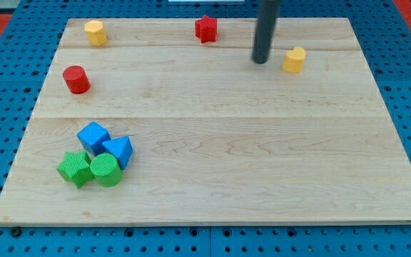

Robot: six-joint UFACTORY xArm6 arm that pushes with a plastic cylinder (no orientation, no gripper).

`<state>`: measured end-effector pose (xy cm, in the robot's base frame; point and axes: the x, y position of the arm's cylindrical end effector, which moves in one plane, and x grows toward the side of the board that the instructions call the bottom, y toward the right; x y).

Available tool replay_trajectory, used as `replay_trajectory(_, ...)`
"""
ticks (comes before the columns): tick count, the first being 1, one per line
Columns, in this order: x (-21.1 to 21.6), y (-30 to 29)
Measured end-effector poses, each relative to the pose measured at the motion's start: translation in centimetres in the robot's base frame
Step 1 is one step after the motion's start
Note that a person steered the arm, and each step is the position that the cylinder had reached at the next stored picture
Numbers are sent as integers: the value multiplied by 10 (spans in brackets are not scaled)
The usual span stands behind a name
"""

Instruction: Place the yellow heart at the top right side of the board

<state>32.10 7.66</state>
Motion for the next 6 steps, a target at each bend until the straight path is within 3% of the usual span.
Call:
replay_trajectory(1,42,42)
replay_trajectory(2,5,90)
replay_trajectory(4,-52,128)
replay_trajectory(6,-52,141)
